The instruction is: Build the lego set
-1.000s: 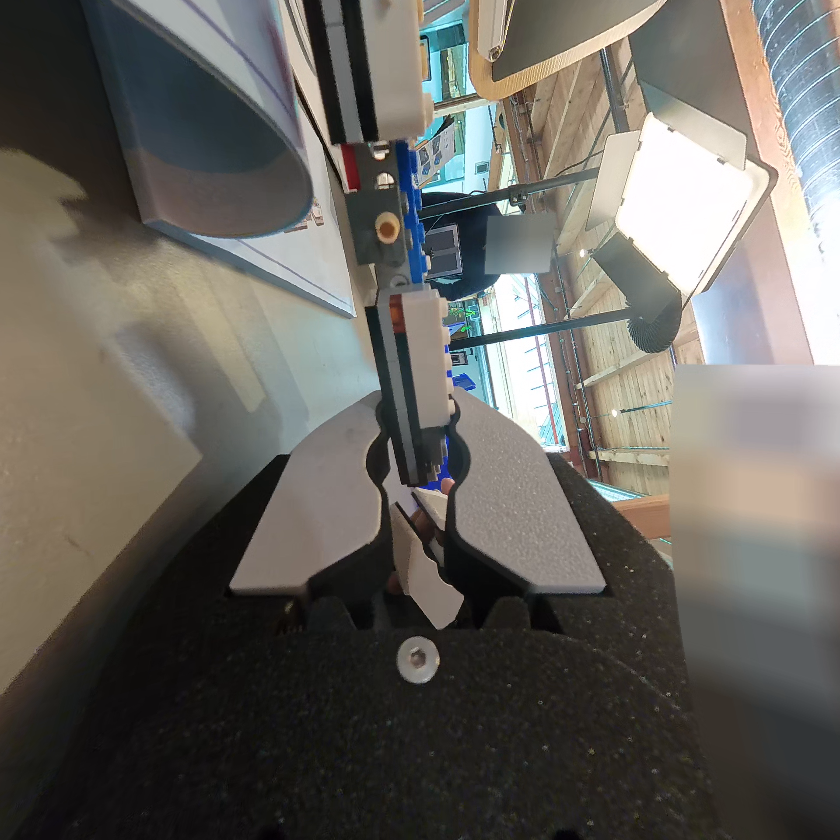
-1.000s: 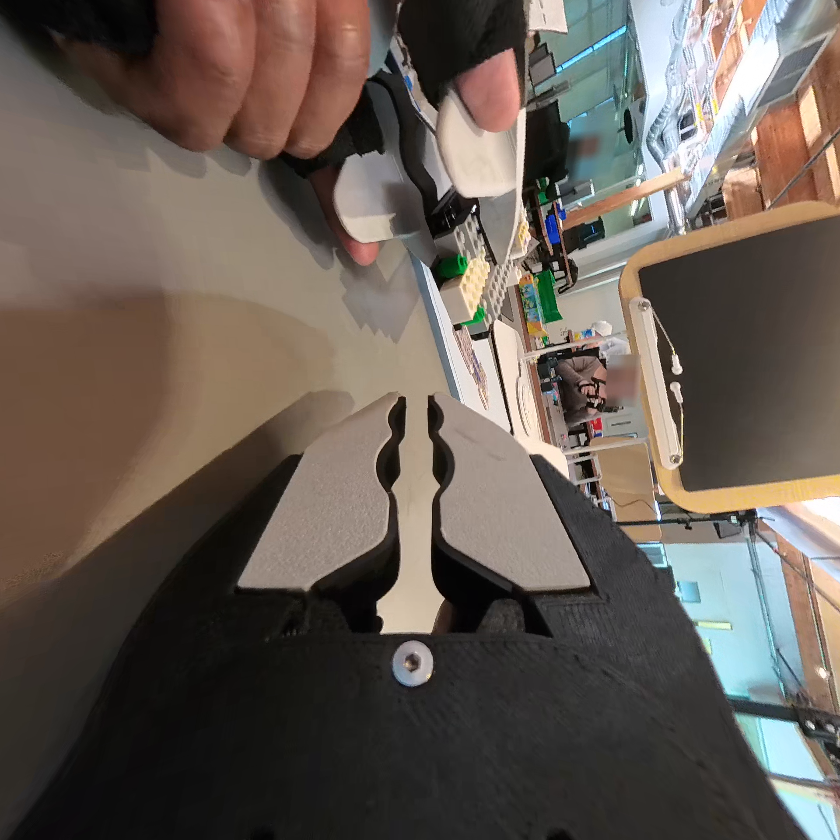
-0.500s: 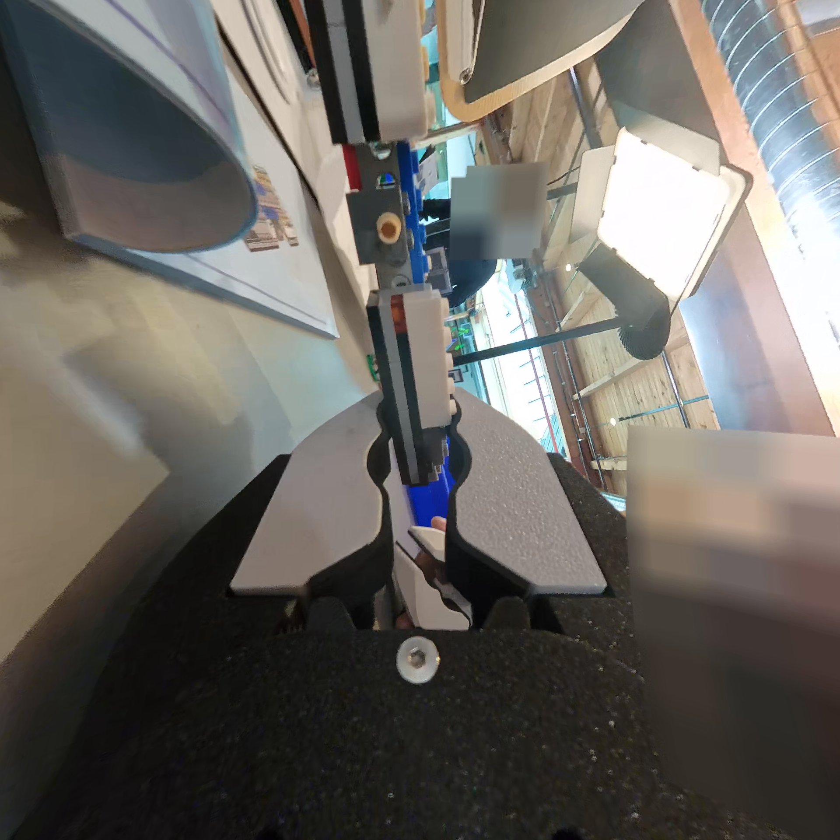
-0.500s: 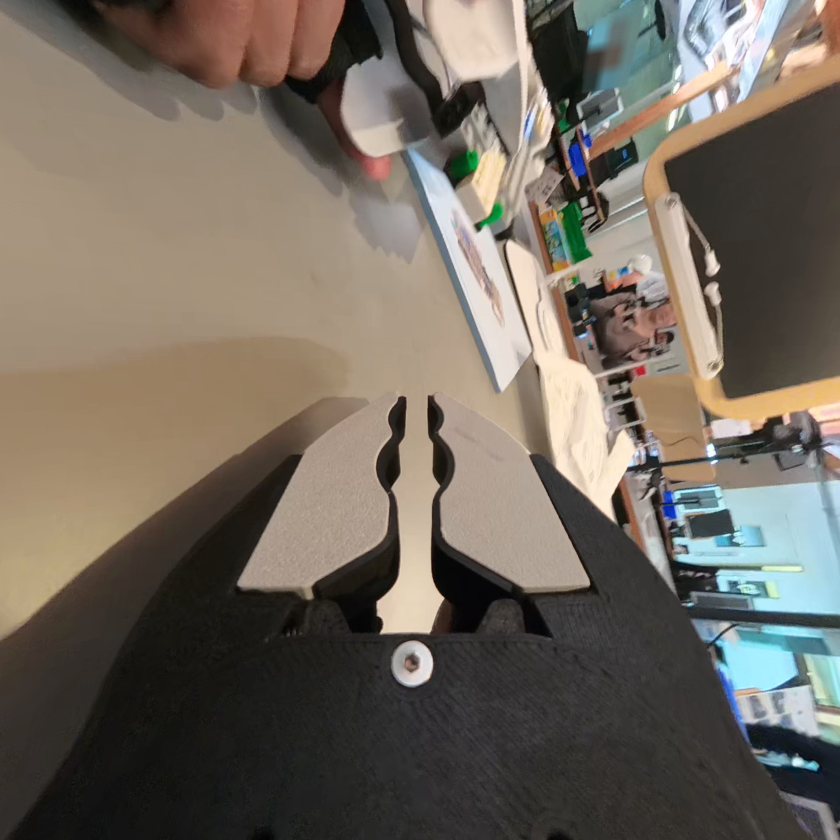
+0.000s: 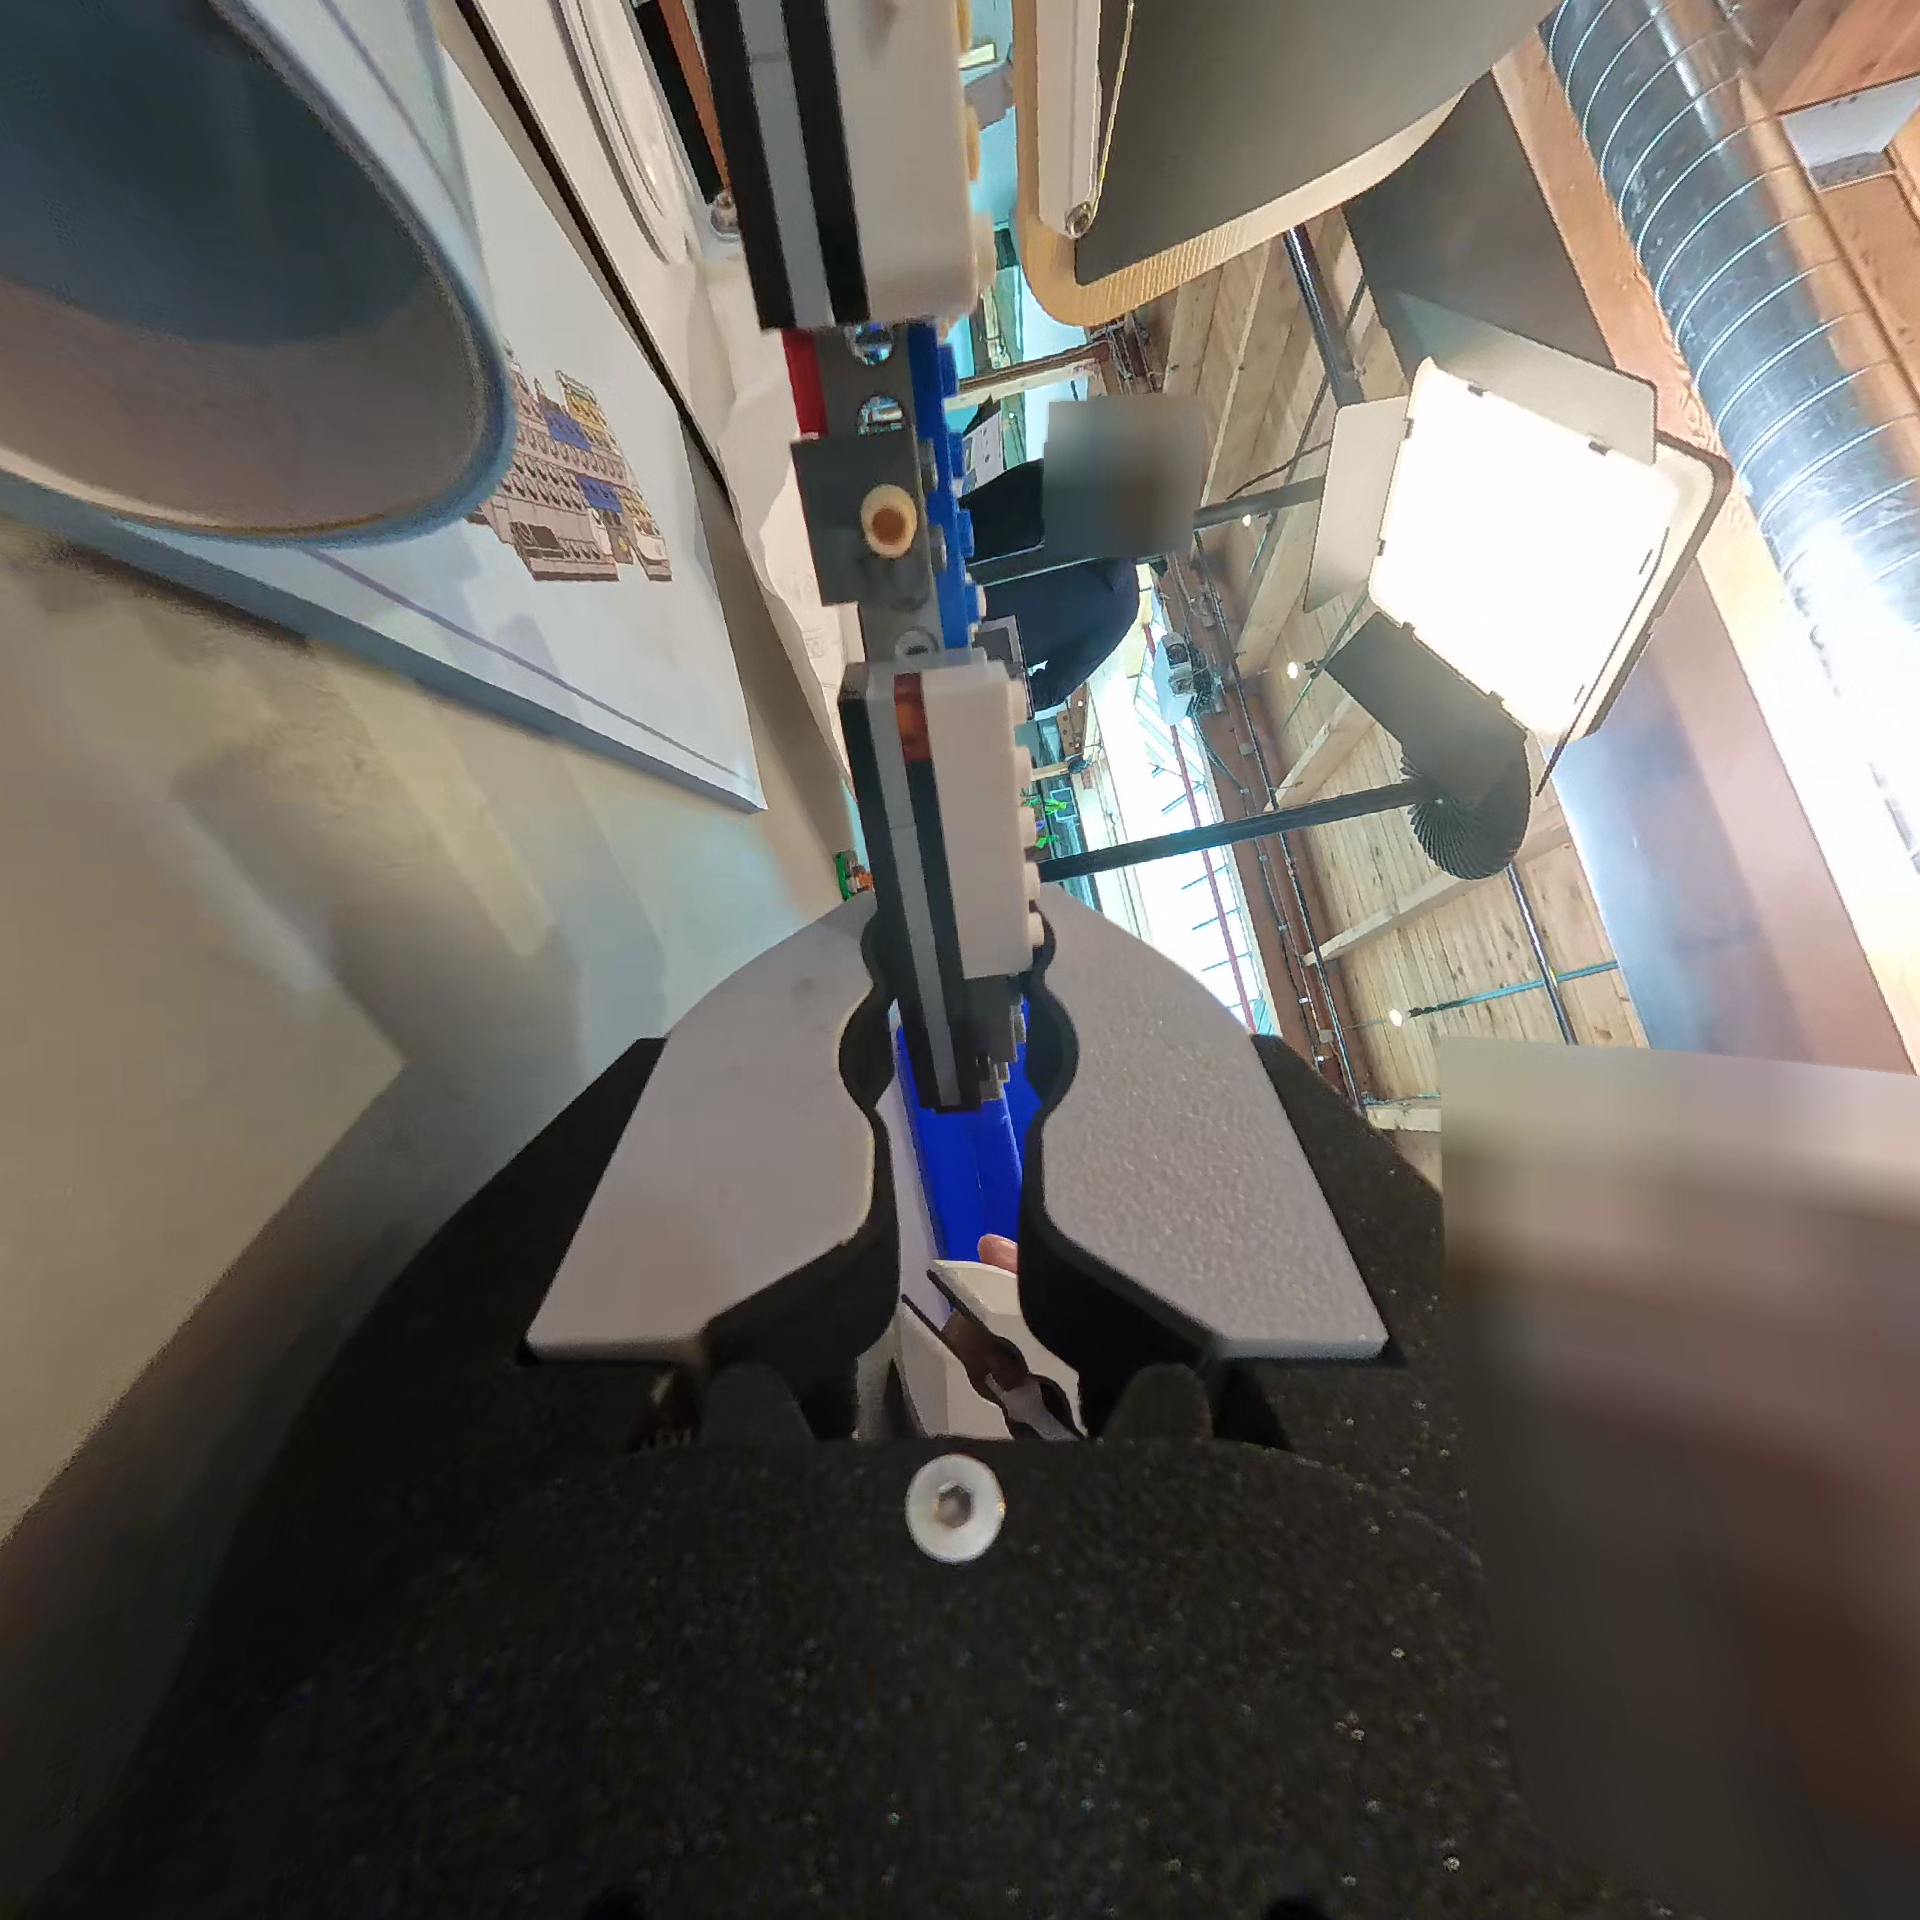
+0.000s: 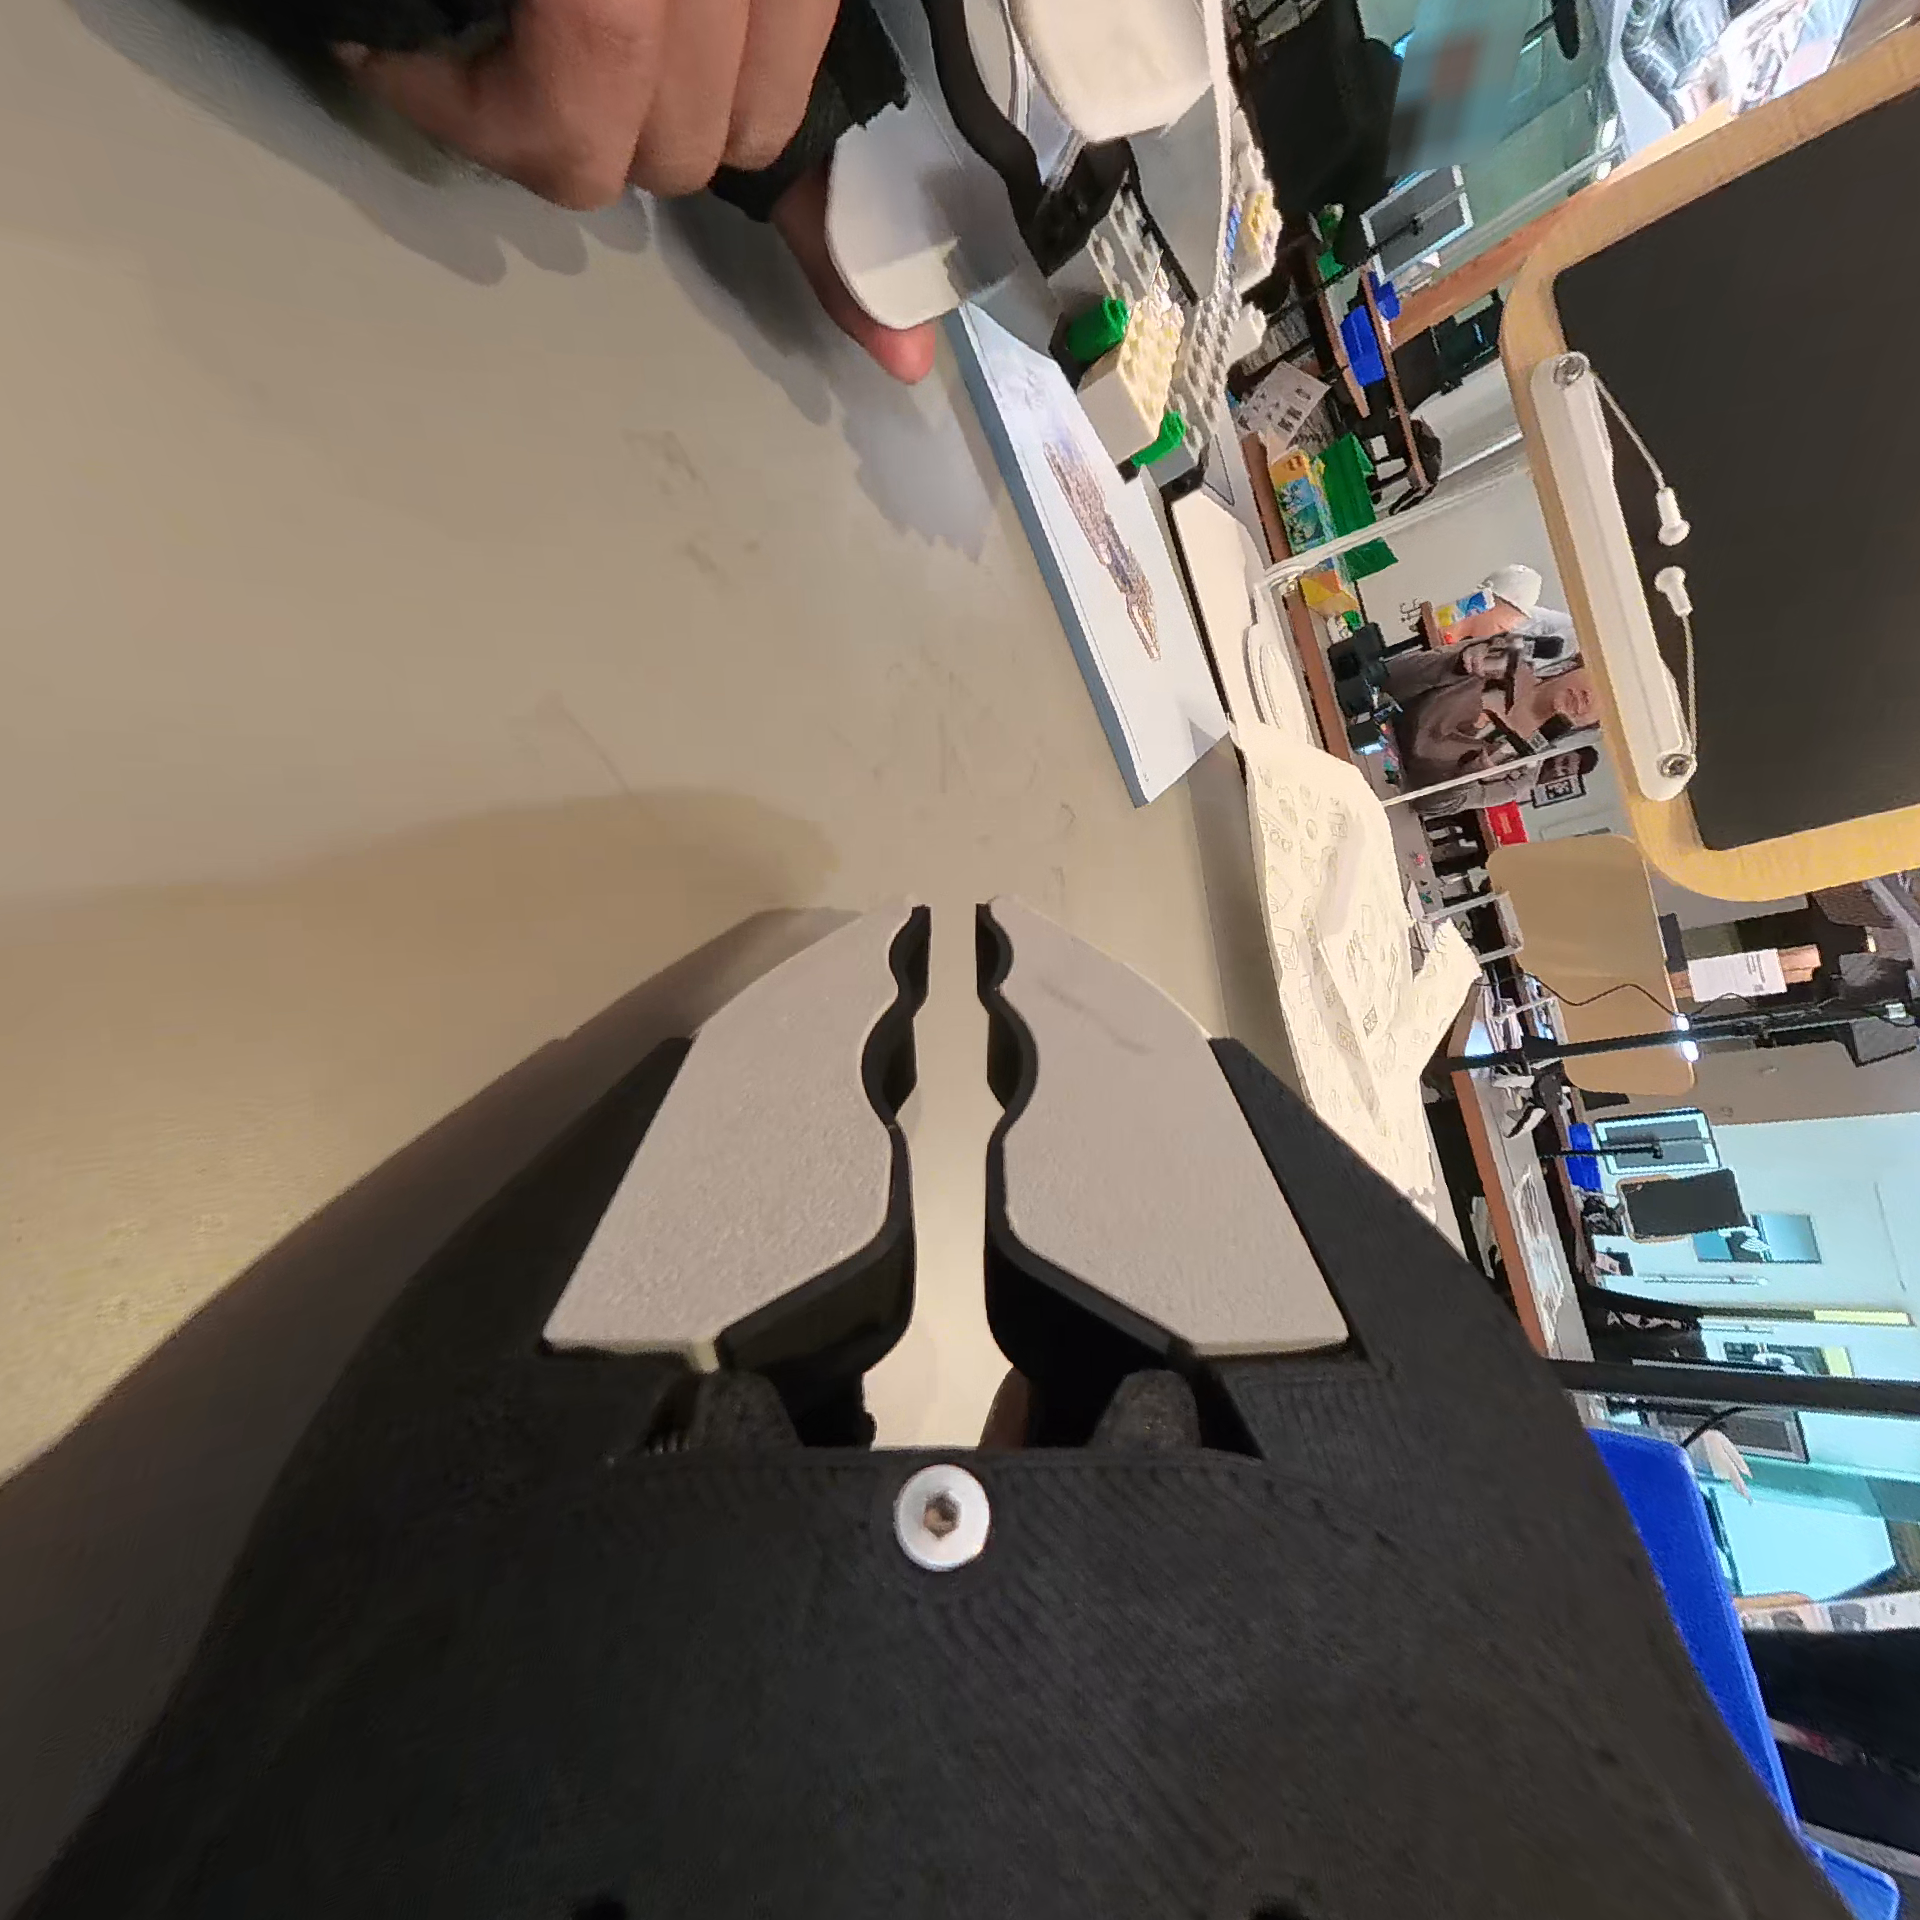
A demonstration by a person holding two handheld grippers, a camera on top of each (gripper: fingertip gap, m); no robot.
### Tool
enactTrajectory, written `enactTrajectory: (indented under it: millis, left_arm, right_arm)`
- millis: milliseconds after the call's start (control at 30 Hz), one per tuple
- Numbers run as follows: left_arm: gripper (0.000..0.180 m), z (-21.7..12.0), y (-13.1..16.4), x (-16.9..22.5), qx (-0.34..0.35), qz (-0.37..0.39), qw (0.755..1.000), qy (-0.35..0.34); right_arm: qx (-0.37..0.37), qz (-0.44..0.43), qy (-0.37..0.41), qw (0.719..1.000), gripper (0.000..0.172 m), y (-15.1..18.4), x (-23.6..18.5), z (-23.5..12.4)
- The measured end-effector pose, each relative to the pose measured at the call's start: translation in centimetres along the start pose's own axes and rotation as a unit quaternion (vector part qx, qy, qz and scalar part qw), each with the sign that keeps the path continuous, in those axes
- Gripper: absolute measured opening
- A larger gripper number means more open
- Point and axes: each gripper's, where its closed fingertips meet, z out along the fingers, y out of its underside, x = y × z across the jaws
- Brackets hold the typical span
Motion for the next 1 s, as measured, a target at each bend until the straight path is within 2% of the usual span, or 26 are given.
enactTrajectory:
  millis: [133, 267, 367, 467, 567, 667, 733, 800, 900, 1000]
  left_arm:
    - [0.021, -0.1, -0.1, 0.0, 0.000, -0.007, 1.000, 0.006]
    - [0.021, -0.1, 0.1, 0.2, -0.007, -0.006, 1.000, 0.011]
    - [0.021, 0.0, 0.2, 0.2, -0.010, -0.003, 1.000, 0.011]
    - [0.021, -0.1, 0.3, 0.3, -0.013, 0.001, 1.000, 0.013]
    - [0.021, -0.1, 0.4, 0.5, -0.015, 0.001, 1.000, 0.017]
    - [0.021, -0.2, 0.5, 0.5, -0.018, 0.003, 1.000, 0.019]
    - [0.021, -0.2, 0.6, 0.6, -0.020, 0.005, 1.000, 0.020]
    - [0.021, -0.1, 0.6, 0.6, -0.022, 0.006, 1.000, 0.020]
    - [0.021, 0.2, 0.6, 0.5, -0.025, 0.012, 0.999, 0.015]
    - [0.021, 0.2, 0.6, 0.5, -0.026, 0.015, 0.999, 0.014]
  right_arm:
    - [0.002, 0.006, -0.007, 1.000, 0.009, -0.1, 0.0, 0.0]
    - [-0.003, 0.058, -0.068, 0.996, 0.014, -1.3, 0.0, -0.7]
    - [-0.061, 0.004, -0.096, 0.993, 0.016, -1.6, 1.6, -1.8]
    - [-0.104, -0.031, -0.100, 0.989, 0.016, -1.3, 5.6, -3.2]
    - [-0.146, -0.047, -0.118, 0.981, 0.018, 2.1, 11.4, -4.8]
    - [-0.171, -0.081, -0.223, 0.956, 0.021, 9.3, 14.0, -7.1]
    - [-0.159, -0.101, -0.341, 0.921, 0.022, 14.5, 12.6, -9.9]
    - [-0.141, -0.088, -0.432, 0.886, 0.022, 18.0, 10.7, -12.5]
    - [-0.120, -0.034, -0.486, 0.865, 0.021, 19.4, 8.9, -13.5]
    - [-0.149, -0.023, -0.515, 0.844, 0.025, 20.6, 7.7, -13.9]
